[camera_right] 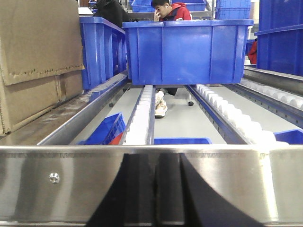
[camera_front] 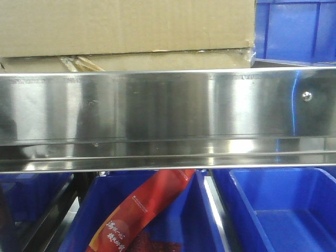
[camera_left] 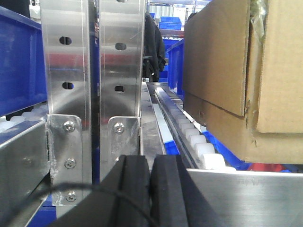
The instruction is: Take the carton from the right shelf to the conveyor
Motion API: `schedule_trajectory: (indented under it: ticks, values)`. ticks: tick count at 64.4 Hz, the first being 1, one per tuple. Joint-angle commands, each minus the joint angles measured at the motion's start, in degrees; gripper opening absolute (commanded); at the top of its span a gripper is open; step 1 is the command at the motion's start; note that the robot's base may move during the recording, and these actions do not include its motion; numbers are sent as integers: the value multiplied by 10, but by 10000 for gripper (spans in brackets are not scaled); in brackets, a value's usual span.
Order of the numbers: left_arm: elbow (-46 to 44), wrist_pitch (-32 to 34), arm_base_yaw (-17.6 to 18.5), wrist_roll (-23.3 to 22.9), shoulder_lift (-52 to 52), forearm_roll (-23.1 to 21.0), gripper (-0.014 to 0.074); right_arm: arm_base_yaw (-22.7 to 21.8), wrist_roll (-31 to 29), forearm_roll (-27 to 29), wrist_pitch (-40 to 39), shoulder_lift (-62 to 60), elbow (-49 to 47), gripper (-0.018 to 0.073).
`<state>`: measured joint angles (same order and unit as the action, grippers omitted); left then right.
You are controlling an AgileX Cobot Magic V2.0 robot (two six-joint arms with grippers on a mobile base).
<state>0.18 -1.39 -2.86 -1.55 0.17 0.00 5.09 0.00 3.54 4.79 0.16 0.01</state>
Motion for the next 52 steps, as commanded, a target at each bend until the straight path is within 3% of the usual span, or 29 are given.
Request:
schedule_trajectory:
  ticks: [1,38,52]
  values:
    - [-2,9,1,1,-2,-4,-8,2,-6,-1,-14,-2,0,-67]
    - [-2,9,1,1,-2,-4,-8,1,-6,-1,-15,-2,0,-67]
    - [-2,50,1,1,-2,-4,-8,1,-6,-1,-75,-2,0,-67]
